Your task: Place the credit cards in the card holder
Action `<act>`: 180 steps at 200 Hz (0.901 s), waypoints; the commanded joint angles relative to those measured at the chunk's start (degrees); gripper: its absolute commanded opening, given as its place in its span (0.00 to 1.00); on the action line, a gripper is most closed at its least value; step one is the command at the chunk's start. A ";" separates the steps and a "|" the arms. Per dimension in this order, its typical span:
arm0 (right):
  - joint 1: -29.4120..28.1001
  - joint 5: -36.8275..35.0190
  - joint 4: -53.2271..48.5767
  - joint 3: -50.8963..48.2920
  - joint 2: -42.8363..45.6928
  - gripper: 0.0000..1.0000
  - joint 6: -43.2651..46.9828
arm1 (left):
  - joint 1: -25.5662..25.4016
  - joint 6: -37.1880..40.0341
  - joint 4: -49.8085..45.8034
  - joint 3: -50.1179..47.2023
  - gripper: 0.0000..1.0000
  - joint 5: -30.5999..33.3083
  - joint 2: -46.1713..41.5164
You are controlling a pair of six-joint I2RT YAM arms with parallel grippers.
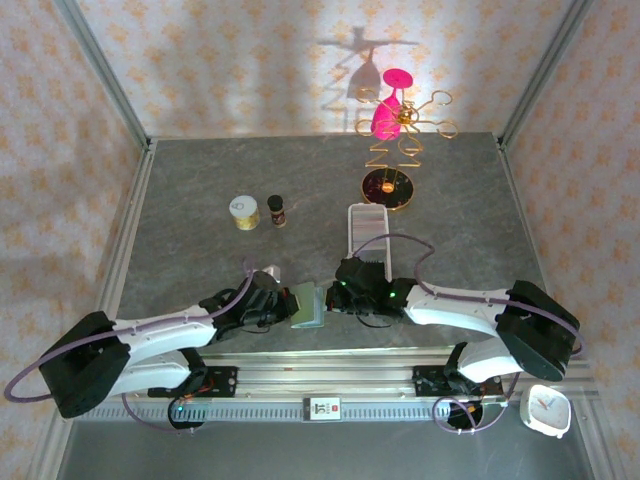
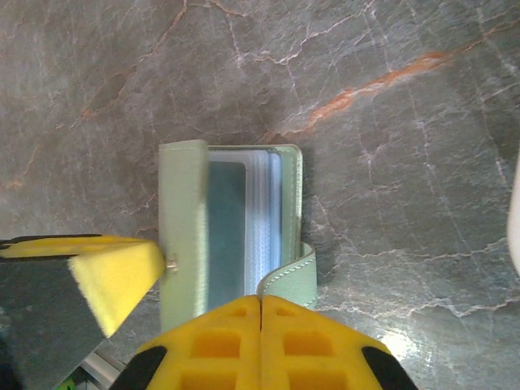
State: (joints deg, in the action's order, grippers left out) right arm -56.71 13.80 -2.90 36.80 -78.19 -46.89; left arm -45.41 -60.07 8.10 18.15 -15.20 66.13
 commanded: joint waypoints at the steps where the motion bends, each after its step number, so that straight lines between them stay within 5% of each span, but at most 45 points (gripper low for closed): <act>1: -0.60 -0.01 1.05 2.29 -0.38 0.00 0.13 | -0.73 -0.39 2.48 -0.93 0.00 -0.80 2.45; 180: -2.08 -1.15 -6.38 11.28 -13.72 0.00 3.21 | -1.55 -1.01 3.40 -2.42 0.00 -0.53 4.74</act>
State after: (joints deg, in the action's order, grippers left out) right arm -58.39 14.59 -5.58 47.00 -90.83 -44.77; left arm -46.15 -60.23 13.56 17.50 -16.03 70.74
